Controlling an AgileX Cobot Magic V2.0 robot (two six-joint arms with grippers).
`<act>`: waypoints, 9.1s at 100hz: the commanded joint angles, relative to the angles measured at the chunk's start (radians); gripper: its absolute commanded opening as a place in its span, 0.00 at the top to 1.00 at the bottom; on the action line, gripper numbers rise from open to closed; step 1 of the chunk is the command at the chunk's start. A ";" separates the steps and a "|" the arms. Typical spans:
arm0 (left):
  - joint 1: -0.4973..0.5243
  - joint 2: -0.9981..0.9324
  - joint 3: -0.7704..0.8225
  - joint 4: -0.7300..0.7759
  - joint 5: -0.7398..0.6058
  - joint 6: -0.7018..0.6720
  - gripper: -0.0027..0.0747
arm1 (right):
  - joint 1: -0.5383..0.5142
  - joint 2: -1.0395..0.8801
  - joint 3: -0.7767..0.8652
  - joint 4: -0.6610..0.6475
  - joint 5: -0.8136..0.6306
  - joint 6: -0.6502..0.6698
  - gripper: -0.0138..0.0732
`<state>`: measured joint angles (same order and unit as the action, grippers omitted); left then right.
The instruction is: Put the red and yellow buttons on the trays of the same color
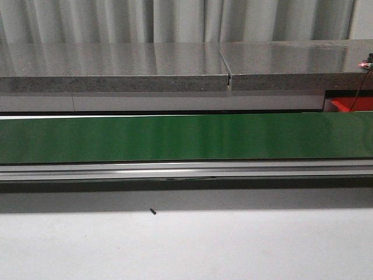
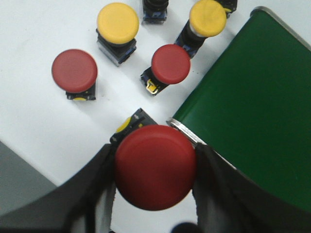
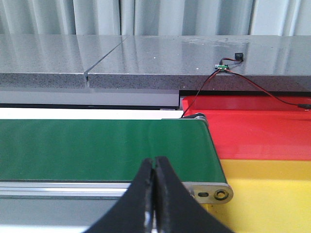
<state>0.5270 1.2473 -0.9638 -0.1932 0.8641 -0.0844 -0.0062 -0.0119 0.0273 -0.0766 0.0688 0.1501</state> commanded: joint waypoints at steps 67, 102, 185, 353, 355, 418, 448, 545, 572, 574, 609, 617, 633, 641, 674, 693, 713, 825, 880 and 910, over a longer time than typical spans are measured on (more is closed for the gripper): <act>-0.328 0.310 -0.270 -0.016 -0.023 0.007 0.79 | 0.001 -0.016 -0.016 -0.010 -0.080 -0.005 0.92; -0.337 0.303 -0.272 -0.036 -0.024 0.007 0.20 | 0.001 -0.016 -0.016 -0.010 -0.080 -0.005 0.92; -0.207 -0.011 -0.249 0.070 0.042 -0.002 0.21 | 0.001 -0.016 -0.016 -0.010 -0.080 -0.005 0.92; 0.148 0.442 -0.099 0.071 -0.263 0.008 0.21 | 0.001 -0.016 -0.016 -0.010 -0.080 -0.005 0.92; 0.148 0.449 -0.099 0.071 -0.270 0.008 0.21 | 0.001 -0.016 -0.016 -0.010 -0.080 -0.005 0.92; 0.148 0.397 -0.093 0.096 -0.286 0.008 0.79 | 0.001 -0.016 -0.016 -0.010 -0.080 -0.005 0.92; 0.104 0.158 -0.094 0.117 -0.194 0.063 0.79 | 0.001 -0.016 -0.016 -0.010 -0.080 -0.005 0.92; -0.285 0.308 -0.229 0.111 -0.148 0.069 0.78 | 0.001 -0.016 -0.016 -0.010 -0.080 -0.005 0.92; -0.285 0.310 -0.232 0.093 -0.139 0.110 0.34 | 0.001 -0.016 -0.016 -0.010 -0.080 -0.005 0.92; -0.285 0.310 -0.232 0.088 -0.137 0.110 0.30 | 0.001 -0.016 -0.016 -0.010 -0.080 -0.005 0.92; -0.376 0.177 -0.232 0.049 -0.102 0.139 0.21 | 0.001 -0.016 -0.016 -0.010 -0.080 -0.005 0.92; -0.434 0.114 -0.232 0.049 -0.081 0.142 0.27 | 0.001 -0.016 -0.016 -0.010 -0.080 -0.005 0.92; -0.564 0.009 -0.232 0.049 -0.035 0.142 0.65 | 0.001 -0.016 -0.016 -0.010 -0.080 -0.005 0.92; -0.615 -0.033 -0.232 0.049 -0.019 0.142 0.87 | 0.001 -0.016 -0.016 -0.010 -0.080 -0.005 0.92; -0.655 -0.224 -0.155 0.044 0.005 0.135 0.99 | 0.001 -0.016 -0.016 -0.010 -0.080 -0.005 0.92; -0.655 -0.366 -0.049 0.044 0.005 0.135 0.99 | 0.001 -0.016 -0.016 -0.010 -0.080 -0.005 0.92; -0.655 -0.548 0.077 0.034 0.005 0.129 0.99 | 0.001 -0.016 -0.016 -0.010 -0.082 -0.005 0.92; -0.655 -1.011 0.265 0.015 0.070 0.129 0.99 | 0.006 0.639 -0.687 0.016 0.303 -0.065 0.92; -0.655 -1.011 0.265 0.015 0.070 0.129 0.99 | 0.191 1.115 -1.105 0.041 0.664 -0.065 0.36; -0.655 -1.011 0.265 0.015 0.070 0.129 0.99 | 0.207 1.327 -1.287 0.097 0.883 -0.065 0.09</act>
<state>-0.1240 0.2209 -0.6776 -0.1623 0.9970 0.0532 0.1996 1.2922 -1.1885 0.0093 0.9355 0.0984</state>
